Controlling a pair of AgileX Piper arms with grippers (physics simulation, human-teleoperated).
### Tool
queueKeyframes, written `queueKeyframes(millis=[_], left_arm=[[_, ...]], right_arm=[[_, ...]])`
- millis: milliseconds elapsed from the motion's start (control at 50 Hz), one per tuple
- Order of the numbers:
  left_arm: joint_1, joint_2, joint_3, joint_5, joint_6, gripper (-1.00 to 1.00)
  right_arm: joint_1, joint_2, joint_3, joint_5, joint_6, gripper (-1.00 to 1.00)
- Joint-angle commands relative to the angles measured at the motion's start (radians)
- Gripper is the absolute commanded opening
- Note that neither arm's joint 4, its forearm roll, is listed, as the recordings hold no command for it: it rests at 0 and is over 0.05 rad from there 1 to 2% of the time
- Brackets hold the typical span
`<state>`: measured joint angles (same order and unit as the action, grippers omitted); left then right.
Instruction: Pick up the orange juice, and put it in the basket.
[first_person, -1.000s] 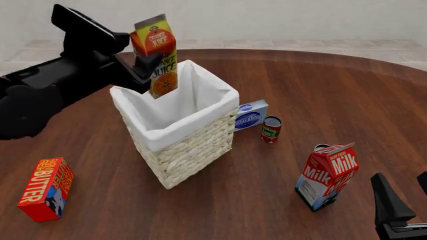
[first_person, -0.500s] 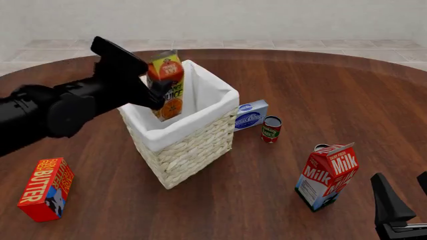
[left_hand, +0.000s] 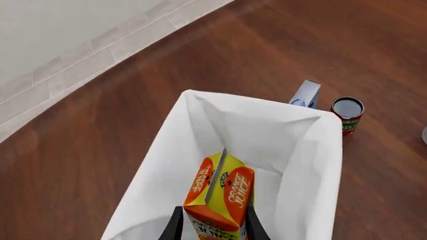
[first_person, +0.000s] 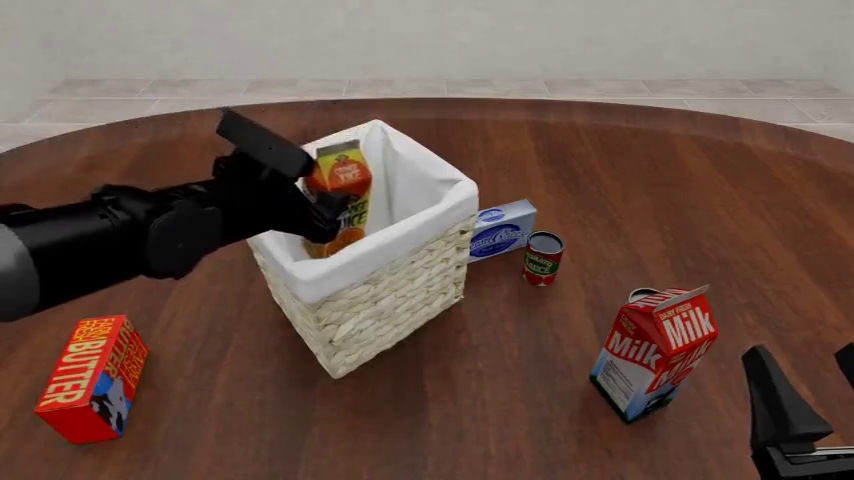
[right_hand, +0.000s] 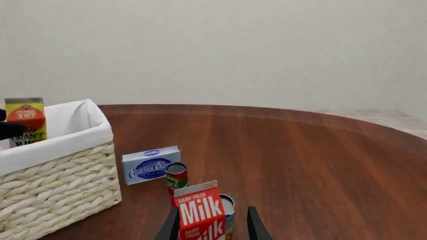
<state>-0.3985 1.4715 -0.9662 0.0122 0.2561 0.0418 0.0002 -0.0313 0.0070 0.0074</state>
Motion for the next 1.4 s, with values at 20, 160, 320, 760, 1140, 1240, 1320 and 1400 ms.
queueKeyframes(millis=[20, 160, 320, 760, 1140, 1240, 1320, 1400], left_arm=[[-0.001, 0.018, -0.007, -0.010, 0.014, -1.00], [-0.012, 0.028, -0.011, -0.007, 0.008, -1.00], [-0.020, 0.040, -0.031, 0.008, 0.000, 1.00], [-0.024, 0.029, -0.028, 0.014, -0.002, 1.00], [-0.037, -0.035, -0.036, 0.049, 0.002, 1.00], [-0.038, -0.086, -0.051, 0.084, 0.016, 1.00], [-0.046, -0.145, -0.070, 0.121, 0.029, 1.00], [-0.058, -0.214, -0.110, 0.176, 0.030, 1.00]], right_arm=[[-0.001, 0.000, 0.000, 0.000, 0.000, 1.00], [-0.002, 0.000, 0.000, -0.001, 0.002, 1.00], [-0.003, 0.000, 0.000, -0.001, 0.002, 1.00], [0.000, 0.000, 0.000, -0.001, 0.003, 1.00], [0.000, 0.000, 0.000, -0.002, 0.004, 1.00], [0.002, 0.000, 0.000, -0.002, 0.004, 1.00], [0.001, 0.000, 0.000, -0.002, 0.004, 1.00], [0.002, 0.000, 0.000, -0.002, 0.003, 1.00]])
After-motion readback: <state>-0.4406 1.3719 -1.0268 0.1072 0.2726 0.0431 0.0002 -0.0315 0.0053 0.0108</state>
